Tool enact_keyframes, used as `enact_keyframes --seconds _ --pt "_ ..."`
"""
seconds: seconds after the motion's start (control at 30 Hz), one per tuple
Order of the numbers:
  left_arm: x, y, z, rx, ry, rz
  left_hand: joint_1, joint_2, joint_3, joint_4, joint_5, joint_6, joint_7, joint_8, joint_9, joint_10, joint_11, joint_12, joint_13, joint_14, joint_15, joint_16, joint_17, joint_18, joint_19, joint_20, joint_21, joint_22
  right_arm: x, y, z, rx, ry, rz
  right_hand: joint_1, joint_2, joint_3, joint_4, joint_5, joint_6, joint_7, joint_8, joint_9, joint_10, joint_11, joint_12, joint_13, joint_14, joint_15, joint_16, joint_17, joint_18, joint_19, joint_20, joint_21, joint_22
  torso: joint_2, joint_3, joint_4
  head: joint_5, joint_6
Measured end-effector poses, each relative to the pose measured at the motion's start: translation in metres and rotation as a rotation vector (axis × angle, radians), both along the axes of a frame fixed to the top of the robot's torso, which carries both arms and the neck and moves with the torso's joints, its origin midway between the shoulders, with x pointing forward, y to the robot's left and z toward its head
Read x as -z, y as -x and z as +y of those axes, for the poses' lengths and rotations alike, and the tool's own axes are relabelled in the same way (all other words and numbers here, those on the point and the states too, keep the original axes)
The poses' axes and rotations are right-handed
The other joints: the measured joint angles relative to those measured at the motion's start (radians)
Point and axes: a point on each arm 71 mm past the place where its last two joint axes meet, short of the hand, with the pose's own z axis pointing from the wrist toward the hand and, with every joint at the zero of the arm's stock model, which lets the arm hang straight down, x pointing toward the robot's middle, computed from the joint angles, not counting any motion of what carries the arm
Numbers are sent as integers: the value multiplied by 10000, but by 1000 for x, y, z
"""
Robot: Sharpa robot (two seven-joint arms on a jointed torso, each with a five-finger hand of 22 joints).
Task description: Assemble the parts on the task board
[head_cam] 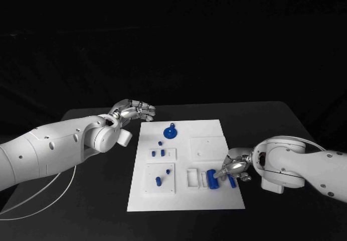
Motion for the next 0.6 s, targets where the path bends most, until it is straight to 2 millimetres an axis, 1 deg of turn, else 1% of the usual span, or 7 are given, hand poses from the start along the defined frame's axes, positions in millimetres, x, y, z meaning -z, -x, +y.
enact_keyframes --seconds 0.1,0.2,0.23,0.27,0.47,0.6 --pt "0 0 0 0 0 2 0 0 0 0 0 0 0 0 0 0 0 0 0 0 0 0 9 0 0 0 0 0 4 1 2 -64 57 56 -20 -117 72 72 -171 -2 -1 -9 13 0 0 0 13 0 0 0 29 1 0 1 0 0 0 0 0 4 -6" --pt "0 0 0 -2 0 3 0 0 0 0 0 0 0 0 0 0 0 0 0 0 0 0 8 1 0 0 0 -1 5 1 7 -130 36 40 -66 -171 123 124 -349 -18 -12 -64 18 1 0 -1 25 0 1 -14 45 0 0 1 0 0 0 0 -1 14 -19" --pt "0 0 0 -4 -1 4 0 0 0 0 0 0 0 0 0 0 0 0 0 0 0 0 8 0 0 0 0 -1 5 1 7 -140 27 40 -55 -182 124 124 -349 -26 -5 -66 18 0 -1 -1 25 0 1 -38 45 0 1 2 0 0 0 0 -2 26 -26" --pt "0 0 0 -6 -2 7 0 0 0 0 0 0 0 0 0 0 0 0 0 0 0 0 8 0 0 0 0 -1 6 1 8 -148 16 39 -66 -275 155 156 -396 -27 -5 -66 19 1 -1 -1 25 1 1 -38 56 0 1 2 0 0 0 0 -3 35 -34" --pt "0 0 0 -4 -2 13 -41 -41 0 0 0 0 0 0 1 0 0 0 0 0 0 0 18 1 0 0 0 -2 7 2 18 -294 -87 48 -92 -382 182 183 -397 -29 -4 -125 18 1 -2 -1 35 1 2 -38 69 -1 1 3 0 -1 -1 0 -4 41 -48" --pt "0 0 0 -1 -2 19 -41 -41 0 0 0 0 0 0 1 0 0 0 0 0 0 0 18 1 0 0 0 6 8 3 23 -355 -154 35 -116 -490 219 279 -434 -32 -2 -127 16 1 -1 -1 35 1 2 -38 86 -1 2 4 0 -1 -1 0 -3 40 -58"
